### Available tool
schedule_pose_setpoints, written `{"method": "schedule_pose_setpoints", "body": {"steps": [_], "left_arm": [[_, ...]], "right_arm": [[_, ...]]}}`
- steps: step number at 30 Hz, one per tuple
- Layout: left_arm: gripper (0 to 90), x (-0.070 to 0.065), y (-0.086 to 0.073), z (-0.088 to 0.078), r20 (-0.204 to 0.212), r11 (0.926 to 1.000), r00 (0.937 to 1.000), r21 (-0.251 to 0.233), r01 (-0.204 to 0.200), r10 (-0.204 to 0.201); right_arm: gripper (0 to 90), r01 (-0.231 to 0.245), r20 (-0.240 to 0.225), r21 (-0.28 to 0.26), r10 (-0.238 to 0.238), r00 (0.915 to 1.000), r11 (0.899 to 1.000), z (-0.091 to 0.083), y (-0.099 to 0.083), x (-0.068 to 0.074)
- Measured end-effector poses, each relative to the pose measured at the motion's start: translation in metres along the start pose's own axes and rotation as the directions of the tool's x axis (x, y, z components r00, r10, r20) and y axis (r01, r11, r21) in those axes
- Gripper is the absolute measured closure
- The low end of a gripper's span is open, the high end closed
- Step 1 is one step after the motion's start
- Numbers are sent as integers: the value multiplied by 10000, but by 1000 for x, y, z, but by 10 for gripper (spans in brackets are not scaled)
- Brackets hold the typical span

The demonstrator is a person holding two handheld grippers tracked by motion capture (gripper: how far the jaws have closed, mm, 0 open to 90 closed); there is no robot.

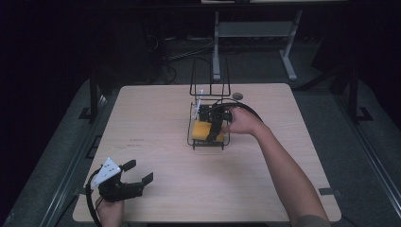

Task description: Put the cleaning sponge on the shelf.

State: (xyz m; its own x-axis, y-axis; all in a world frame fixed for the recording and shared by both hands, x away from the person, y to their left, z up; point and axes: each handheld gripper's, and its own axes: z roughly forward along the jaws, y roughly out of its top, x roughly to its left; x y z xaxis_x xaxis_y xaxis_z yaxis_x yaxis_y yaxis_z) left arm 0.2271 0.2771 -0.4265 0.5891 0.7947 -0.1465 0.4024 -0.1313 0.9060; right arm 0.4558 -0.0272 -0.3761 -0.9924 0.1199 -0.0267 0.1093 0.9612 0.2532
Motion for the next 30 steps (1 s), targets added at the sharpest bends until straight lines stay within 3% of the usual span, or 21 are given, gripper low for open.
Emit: {"method": "schedule_pose_setpoints", "body": {"steps": [3, 6, 19, 30], "left_arm": [[128, 1, 0, -1, -21, 10000, 10000, 7, -25, 25], [128, 1, 0, -1, -24, 10000, 10000, -21, -5, 5], [128, 1, 0, -1, -81, 10000, 10000, -56, 34, -35], [128, -1, -1, 0, -92, 10000, 9999, -48, 40, -41]], "right_arm": [[141, -23, -100, -248, 21, 9999, 9997, 0, -2, 0], [141, -141, -97, -175, 139, 9999, 9997, 1, -5, 2], [141, 228, 60, -219, -227, 9997, 9995, -4, -1, 12], [140, 220, -103, -363, -223, 9997, 9991, -5, -4, 23]]}}
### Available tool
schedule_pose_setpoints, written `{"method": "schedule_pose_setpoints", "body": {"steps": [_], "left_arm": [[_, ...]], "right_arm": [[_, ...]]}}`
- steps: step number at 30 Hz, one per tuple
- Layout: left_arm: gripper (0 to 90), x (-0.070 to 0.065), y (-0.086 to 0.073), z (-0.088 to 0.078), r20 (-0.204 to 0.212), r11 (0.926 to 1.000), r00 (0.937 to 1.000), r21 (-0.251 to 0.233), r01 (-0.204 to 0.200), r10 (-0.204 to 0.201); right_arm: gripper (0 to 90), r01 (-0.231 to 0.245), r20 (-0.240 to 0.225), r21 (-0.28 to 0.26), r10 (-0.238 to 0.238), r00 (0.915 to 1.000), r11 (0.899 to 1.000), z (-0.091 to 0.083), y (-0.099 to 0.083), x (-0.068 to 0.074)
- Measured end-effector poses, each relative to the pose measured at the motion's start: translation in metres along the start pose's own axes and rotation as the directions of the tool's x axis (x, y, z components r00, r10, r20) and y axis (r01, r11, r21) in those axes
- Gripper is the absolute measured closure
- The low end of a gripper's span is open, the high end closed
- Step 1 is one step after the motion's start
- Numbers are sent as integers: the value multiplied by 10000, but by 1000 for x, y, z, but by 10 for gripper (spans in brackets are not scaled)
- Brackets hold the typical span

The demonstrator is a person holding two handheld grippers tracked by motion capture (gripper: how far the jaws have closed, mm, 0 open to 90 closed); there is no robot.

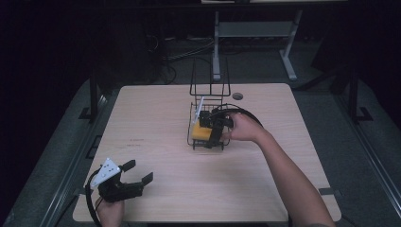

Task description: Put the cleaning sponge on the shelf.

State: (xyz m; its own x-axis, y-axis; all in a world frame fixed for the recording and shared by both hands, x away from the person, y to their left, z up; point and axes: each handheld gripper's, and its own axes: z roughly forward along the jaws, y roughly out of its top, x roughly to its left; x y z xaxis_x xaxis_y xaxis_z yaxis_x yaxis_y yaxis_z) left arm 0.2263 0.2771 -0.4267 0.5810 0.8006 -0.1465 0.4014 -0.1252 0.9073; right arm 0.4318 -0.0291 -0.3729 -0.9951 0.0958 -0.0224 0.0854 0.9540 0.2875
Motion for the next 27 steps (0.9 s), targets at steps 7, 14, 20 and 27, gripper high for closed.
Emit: {"method": "schedule_pose_setpoints", "body": {"steps": [7, 14, 20, 27], "left_arm": [[128, -1, 0, 0, 48, 9999, 9999, 48, -101, 101], [128, -2, -1, -1, 78, 9998, 9999, 99, -150, 149], [128, -2, 0, -1, 57, 9999, 9999, 57, -141, 140], [128, -2, -1, 0, 72, 9998, 9998, 93, -165, 165]], "right_arm": [[139, 127, 140, -10, -126, 9998, 9999, -1, -1, 5], [139, 109, 23, 70, -109, 9999, 9999, 3, -4, 16], [139, 95, 15, 9, -95, 10000, 10000, 3, -8, 26], [139, 199, -34, -115, -200, 9998, 9997, 3, -15, 38]]}}
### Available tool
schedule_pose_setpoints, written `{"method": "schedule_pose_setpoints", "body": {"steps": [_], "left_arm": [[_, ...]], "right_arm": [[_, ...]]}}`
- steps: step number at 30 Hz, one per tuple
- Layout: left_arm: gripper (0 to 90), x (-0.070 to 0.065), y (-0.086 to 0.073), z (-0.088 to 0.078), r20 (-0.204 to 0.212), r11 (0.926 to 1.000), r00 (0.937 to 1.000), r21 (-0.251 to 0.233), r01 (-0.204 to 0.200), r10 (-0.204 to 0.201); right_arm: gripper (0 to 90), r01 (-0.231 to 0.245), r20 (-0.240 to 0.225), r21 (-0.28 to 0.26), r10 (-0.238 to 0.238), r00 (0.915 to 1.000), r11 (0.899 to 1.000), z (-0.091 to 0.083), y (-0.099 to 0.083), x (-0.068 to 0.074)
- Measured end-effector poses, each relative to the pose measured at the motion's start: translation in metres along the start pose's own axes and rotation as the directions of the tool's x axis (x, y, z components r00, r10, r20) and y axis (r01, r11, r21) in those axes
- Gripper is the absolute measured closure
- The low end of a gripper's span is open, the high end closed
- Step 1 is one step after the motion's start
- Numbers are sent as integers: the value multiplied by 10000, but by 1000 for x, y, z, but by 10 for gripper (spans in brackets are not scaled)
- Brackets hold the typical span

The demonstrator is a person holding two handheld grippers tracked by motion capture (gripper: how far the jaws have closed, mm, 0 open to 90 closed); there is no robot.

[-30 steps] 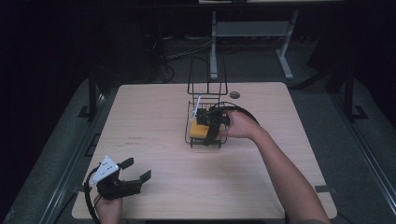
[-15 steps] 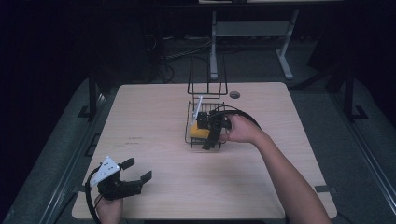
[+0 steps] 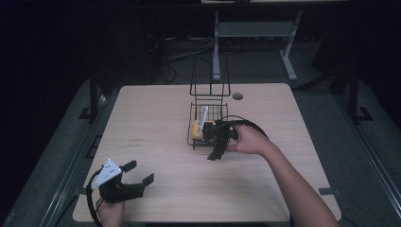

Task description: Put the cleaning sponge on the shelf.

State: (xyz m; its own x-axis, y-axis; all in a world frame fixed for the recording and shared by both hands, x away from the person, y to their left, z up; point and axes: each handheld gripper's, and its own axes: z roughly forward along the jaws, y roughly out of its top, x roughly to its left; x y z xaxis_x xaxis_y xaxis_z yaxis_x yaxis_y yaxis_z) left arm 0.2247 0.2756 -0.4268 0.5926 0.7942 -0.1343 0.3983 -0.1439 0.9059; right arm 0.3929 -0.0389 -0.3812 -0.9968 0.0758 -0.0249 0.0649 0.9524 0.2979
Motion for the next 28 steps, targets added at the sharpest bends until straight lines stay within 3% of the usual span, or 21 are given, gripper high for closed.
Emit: {"method": "schedule_pose_setpoints", "body": {"steps": [19, 28], "left_arm": [[128, -1, 0, 0, -8, 10000, 10000, 12, -27, 27], [128, -2, 0, 2, 7, 10000, 10000, 35, -78, 78]], "right_arm": [[139, 14, 18, -135, -14, 10000, 9999, 1, -24, 33], [139, -59, 64, -220, 60, 10000, 9997, 4, -42, 55]]}}
